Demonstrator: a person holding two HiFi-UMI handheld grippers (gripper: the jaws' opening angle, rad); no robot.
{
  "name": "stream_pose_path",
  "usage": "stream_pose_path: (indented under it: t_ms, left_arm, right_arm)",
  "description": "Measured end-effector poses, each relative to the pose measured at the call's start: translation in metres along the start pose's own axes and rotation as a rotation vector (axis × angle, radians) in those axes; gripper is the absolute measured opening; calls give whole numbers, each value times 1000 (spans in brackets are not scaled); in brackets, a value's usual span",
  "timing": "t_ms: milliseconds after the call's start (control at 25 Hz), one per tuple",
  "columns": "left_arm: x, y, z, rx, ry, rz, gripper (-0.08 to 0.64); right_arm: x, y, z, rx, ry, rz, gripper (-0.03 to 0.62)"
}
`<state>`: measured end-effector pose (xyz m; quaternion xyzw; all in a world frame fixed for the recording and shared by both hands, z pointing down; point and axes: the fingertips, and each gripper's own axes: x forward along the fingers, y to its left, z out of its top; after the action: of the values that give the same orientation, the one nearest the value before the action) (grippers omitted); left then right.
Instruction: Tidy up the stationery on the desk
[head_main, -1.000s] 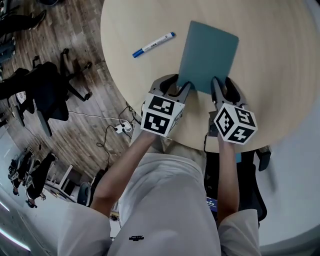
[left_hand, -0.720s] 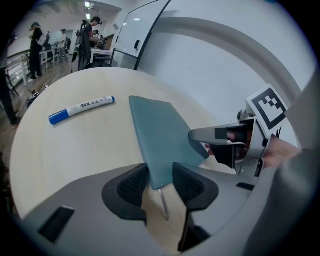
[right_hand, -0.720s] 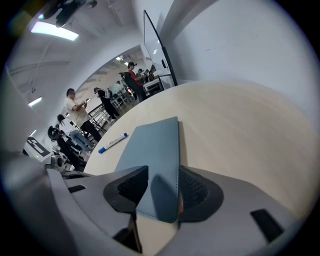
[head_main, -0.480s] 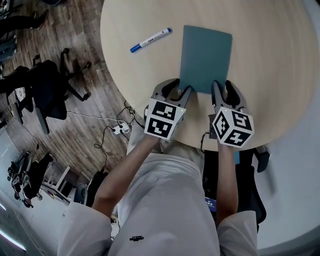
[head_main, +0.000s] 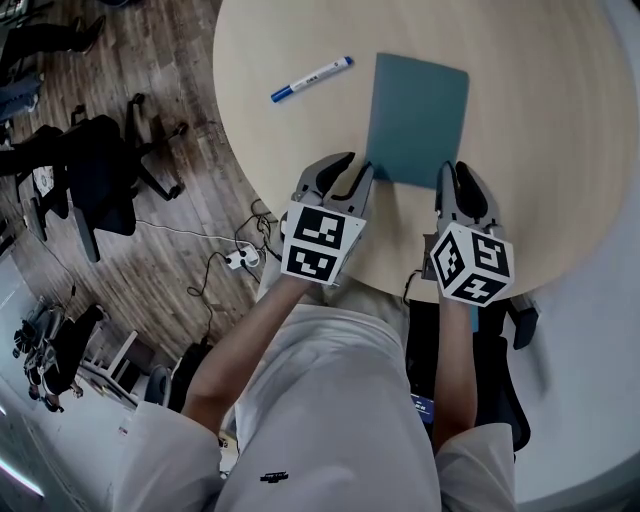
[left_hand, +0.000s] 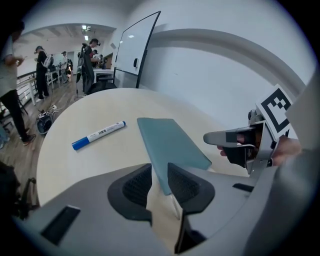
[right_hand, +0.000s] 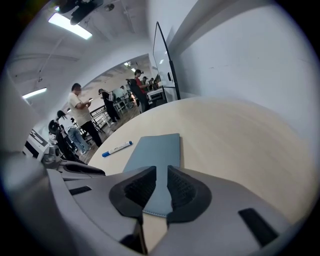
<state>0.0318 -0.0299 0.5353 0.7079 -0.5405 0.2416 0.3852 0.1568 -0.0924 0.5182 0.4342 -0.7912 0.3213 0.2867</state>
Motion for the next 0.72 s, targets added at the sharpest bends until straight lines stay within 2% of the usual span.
stream_pose_path:
  t_ms: [160, 320, 720]
  left_arm:
    - [-13, 16, 15, 12, -65, 56, 63]
    - [-26, 35, 29, 26, -113, 85, 54]
    - [-38, 81, 48, 89, -126, 128, 54]
  right_arm:
    - [2, 14, 1, -13, 6, 17, 81]
    - [6, 40, 7, -23, -5, 60, 78]
    - [21, 92, 16, -33, -3, 131, 78]
